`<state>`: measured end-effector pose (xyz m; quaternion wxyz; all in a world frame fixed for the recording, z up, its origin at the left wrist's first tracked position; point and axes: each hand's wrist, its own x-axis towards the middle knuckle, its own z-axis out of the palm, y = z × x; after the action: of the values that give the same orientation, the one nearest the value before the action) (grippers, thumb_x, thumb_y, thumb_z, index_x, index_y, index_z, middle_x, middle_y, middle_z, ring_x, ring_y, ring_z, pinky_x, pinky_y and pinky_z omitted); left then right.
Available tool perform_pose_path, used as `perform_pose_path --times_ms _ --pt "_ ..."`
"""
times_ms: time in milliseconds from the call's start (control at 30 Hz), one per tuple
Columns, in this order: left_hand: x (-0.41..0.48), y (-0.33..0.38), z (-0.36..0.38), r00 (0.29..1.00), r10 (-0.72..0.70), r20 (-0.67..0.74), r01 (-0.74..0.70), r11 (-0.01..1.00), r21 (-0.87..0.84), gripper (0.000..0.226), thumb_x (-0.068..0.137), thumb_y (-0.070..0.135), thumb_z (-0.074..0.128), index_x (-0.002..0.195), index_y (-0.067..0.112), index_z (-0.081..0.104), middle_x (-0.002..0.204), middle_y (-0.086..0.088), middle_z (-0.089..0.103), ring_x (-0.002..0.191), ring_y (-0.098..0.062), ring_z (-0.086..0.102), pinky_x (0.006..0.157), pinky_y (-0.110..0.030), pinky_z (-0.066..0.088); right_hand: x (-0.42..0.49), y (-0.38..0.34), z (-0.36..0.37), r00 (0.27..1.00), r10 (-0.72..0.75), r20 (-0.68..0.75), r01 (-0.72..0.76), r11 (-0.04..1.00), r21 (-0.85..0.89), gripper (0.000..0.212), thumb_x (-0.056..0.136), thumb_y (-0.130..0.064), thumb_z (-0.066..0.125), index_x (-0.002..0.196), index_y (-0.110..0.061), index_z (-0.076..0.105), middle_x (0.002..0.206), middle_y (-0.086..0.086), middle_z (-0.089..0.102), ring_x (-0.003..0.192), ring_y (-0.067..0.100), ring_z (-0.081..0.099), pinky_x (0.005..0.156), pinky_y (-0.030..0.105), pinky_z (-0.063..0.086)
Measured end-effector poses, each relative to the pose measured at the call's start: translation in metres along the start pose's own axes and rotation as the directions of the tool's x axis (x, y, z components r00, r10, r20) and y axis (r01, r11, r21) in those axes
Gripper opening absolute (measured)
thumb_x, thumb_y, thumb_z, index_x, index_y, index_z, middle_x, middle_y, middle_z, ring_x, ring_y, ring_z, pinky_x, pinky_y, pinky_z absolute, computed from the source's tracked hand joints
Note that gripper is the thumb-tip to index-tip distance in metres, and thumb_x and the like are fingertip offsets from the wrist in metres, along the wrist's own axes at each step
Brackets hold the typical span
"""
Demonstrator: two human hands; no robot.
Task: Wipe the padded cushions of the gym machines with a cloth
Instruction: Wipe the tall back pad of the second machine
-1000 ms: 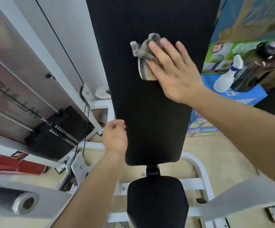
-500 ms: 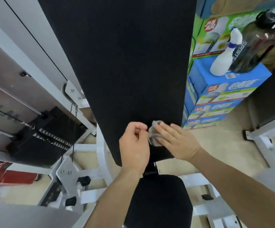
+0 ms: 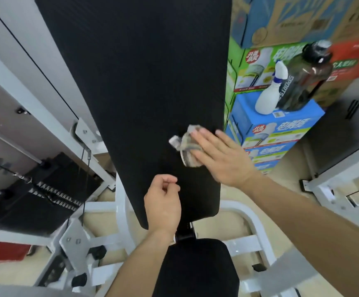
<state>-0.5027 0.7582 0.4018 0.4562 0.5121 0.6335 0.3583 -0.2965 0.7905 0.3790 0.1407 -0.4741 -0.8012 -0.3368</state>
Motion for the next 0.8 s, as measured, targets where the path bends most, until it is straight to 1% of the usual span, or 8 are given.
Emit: perform_pose_path --times_ms 67,133,200,267,367,533,667,800 --pt "0.004 0.031 -0.009 0.999 0.038 -0.009 -0.038 0.999 -0.028 0.024 0.095 0.005 0.052 0.09 0.024 0.066 0.085 0.003 0.07 0.071 -0.009 0.062 0.059 -0.005 0.044 0.058 0.038 -0.031 0.962 0.243 -0.123 -0.241 0.97 0.028 0.053 0.091 -0.009 0.056 0.143 -0.007 0.048 0.159 0.023 0.031 0.148 0.037 0.03 0.12 0.048 0.027" --pt "0.007 0.054 -0.016 0.997 0.069 -0.021 -0.07 0.997 -0.038 0.024 0.094 0.007 0.051 0.091 0.025 0.066 0.085 0.004 0.07 0.075 -0.01 0.064 0.063 -0.009 0.044 0.1 0.056 -0.052 0.828 0.53 -0.182 -0.513 0.848 0.133 0.053 0.096 -0.009 0.052 0.148 -0.003 0.043 0.156 0.03 0.031 0.147 0.042 0.03 0.12 0.05 0.028" --pt "0.008 0.064 -0.023 0.996 0.082 -0.039 -0.084 0.995 -0.054 0.024 0.094 0.007 0.05 0.091 0.025 0.066 0.085 0.005 0.07 0.079 -0.011 0.065 0.069 -0.018 0.045 0.117 0.053 -0.057 0.737 0.647 -0.196 -0.615 0.762 0.201 0.053 0.099 -0.01 0.047 0.15 -0.001 0.039 0.156 0.032 0.03 0.146 0.043 0.029 0.118 0.052 0.029" --pt "0.008 0.061 -0.028 0.997 0.067 -0.048 -0.071 0.995 -0.073 0.024 0.094 0.007 0.049 0.092 0.025 0.066 0.085 0.005 0.07 0.081 -0.011 0.065 0.072 -0.021 0.046 0.114 0.036 -0.051 0.707 0.675 -0.212 -0.635 0.738 0.231 0.052 0.1 -0.01 0.044 0.151 -0.001 0.038 0.157 0.032 0.028 0.147 0.044 0.027 0.12 0.051 0.027" --pt "0.011 0.036 -0.03 0.996 -0.038 -0.082 0.027 0.992 -0.127 0.023 0.095 0.008 0.049 0.093 0.024 0.066 0.084 0.003 0.069 0.08 -0.014 0.064 0.074 -0.024 0.047 0.09 -0.007 -0.028 0.81 0.564 -0.163 -0.532 0.823 0.201 0.057 0.097 -0.007 0.05 0.152 -0.004 0.037 0.159 0.028 0.027 0.149 0.042 0.024 0.123 0.047 0.017" --pt "0.014 -0.031 -0.036 0.934 -0.336 -0.121 0.293 0.914 -0.28 0.02 0.095 0.009 0.049 0.094 0.019 0.067 0.082 -0.001 0.067 0.077 -0.016 0.061 0.074 -0.029 0.047 0.028 -0.102 0.026 0.981 0.192 -0.037 -0.184 0.969 0.167 0.058 0.092 -0.006 0.053 0.148 -0.012 0.039 0.16 0.012 0.021 0.149 0.032 0.025 0.122 0.041 0.013" --pt "0.011 -0.089 -0.044 0.867 -0.491 -0.081 0.442 0.834 -0.331 0.021 0.097 0.01 0.049 0.099 0.015 0.069 0.087 -0.005 0.073 0.075 -0.018 0.061 0.069 -0.029 0.048 -0.011 -0.165 0.067 0.995 -0.048 0.09 0.033 0.985 0.168 0.058 0.093 -0.014 0.045 0.15 -0.012 0.035 0.164 0.006 0.008 0.151 0.029 0.013 0.122 0.04 0.006" --pt "-0.002 -0.138 -0.053 0.803 -0.589 0.088 0.583 0.746 -0.323 0.023 0.097 0.017 0.056 0.117 0.02 0.067 0.106 0.0 0.076 0.095 -0.021 0.069 0.077 -0.03 0.052 -0.048 -0.21 0.096 0.93 -0.27 0.251 0.255 0.963 0.09 0.075 0.093 -0.024 0.043 0.156 -0.008 0.006 0.166 0.008 -0.008 0.154 0.027 -0.005 0.124 0.041 -0.009"
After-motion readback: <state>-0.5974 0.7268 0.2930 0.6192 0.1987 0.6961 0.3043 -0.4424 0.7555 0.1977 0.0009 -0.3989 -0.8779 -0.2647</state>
